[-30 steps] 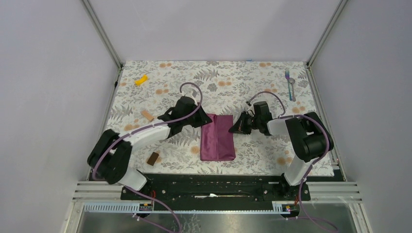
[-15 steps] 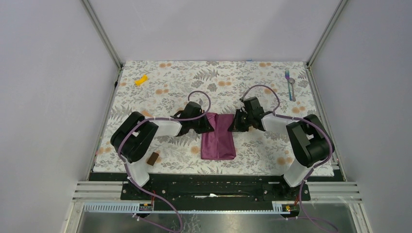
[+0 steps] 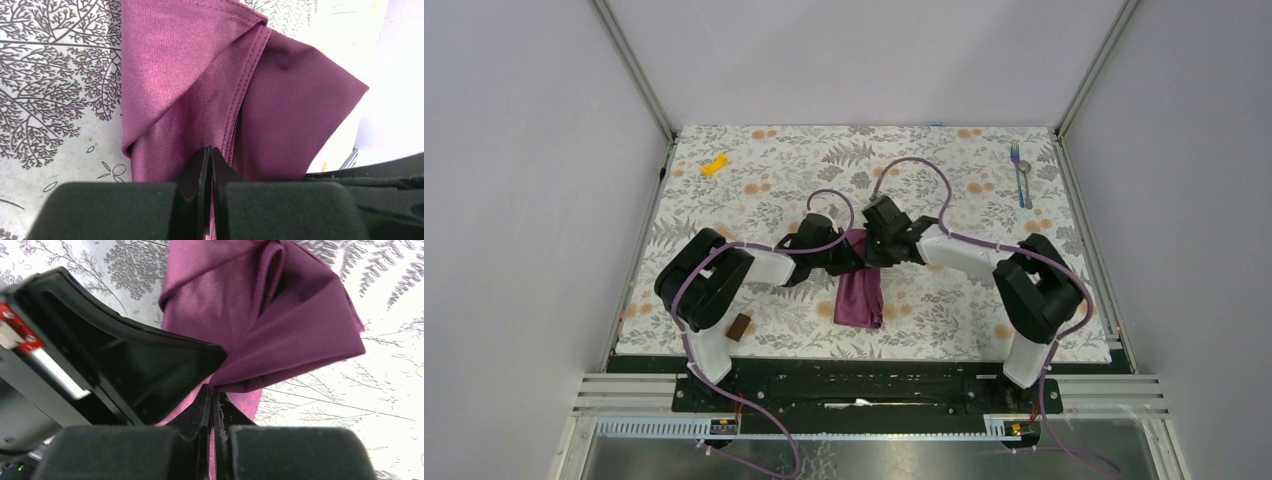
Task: Fold the napkin into a case and place the utensils inside
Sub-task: Fold the 2/3-rectangle-folded napkin at the center of the board.
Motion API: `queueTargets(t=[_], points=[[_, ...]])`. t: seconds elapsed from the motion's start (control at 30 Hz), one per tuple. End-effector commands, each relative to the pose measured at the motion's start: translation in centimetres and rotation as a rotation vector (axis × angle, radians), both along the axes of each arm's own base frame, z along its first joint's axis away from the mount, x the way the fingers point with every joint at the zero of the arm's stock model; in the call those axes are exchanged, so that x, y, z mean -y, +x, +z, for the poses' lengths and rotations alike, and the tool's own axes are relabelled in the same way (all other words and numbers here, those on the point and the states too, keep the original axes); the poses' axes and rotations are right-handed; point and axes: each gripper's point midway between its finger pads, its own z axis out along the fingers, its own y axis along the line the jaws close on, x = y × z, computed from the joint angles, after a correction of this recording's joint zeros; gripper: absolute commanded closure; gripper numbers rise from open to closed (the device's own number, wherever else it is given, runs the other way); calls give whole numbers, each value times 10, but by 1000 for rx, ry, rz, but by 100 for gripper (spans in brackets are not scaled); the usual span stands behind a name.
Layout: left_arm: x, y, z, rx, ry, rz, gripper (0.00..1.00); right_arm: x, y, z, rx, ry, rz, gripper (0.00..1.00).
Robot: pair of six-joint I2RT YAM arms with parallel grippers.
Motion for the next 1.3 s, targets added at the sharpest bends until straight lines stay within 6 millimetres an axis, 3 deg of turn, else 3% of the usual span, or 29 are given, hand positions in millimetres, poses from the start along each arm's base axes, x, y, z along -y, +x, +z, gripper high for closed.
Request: queueTargets(t=[0.0, 0.2, 0.3, 0.5, 0.63, 0.73, 0.83, 0.97, 1.13, 1.27], points=[[-17, -18, -36, -80, 69, -3, 97, -14, 12, 11, 53, -118, -64, 100], [-10, -19, -24, -65, 20, -30, 95, -20, 14, 5, 61, -205, -91, 100], [-10, -21, -10, -50, 2, -38, 87, -19, 13, 1, 61, -226, -72, 100], [-18, -22, 30, -7, -79, -53, 67, -16, 12, -3, 66, -247, -25, 100], [-22, -31, 54, 0, -140, -72, 64, -18, 13, 0, 76, -247, -5, 100], [-38, -31, 61, 29, -87, -31, 63, -21, 14, 1, 74, -238, 10, 100], [-59, -30, 46, 21, -30, 32, 56, -25, 12, -1, 63, -231, 24, 100], [-64, -29, 24, -20, 1, 36, 55, -30, 12, -3, 50, -219, 29, 100], [-66, -33, -3, -64, 23, 40, 61, -34, 13, 0, 52, -206, 38, 100], [-60, -34, -13, -79, 16, 22, 77, -42, 14, 0, 50, -195, 54, 100]])
